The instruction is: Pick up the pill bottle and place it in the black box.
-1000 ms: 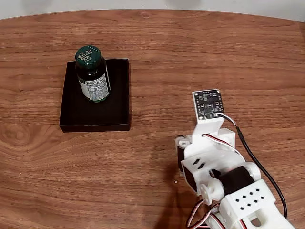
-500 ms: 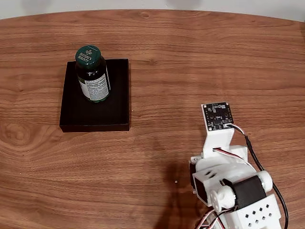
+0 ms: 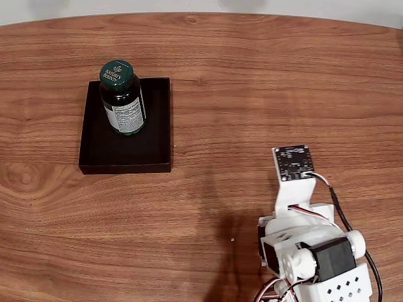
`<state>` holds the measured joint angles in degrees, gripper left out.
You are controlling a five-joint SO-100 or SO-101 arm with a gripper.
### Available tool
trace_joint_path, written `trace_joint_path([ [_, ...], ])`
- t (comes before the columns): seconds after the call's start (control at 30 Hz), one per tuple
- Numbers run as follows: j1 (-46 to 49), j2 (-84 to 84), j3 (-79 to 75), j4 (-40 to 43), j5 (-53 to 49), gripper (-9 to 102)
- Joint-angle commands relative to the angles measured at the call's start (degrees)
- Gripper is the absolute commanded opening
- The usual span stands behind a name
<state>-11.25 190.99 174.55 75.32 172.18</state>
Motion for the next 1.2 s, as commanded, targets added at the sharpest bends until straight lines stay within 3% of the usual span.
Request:
trace_joint_path([
  [0.0, 0.97, 0.09, -0.97, 6.15, -1.41, 0],
  [0.4, 4.92, 0.18, -0.97, 10.28, -2.99, 0],
  [1.17, 4.92, 0.18, -0.97, 10.46, -2.46, 0],
])
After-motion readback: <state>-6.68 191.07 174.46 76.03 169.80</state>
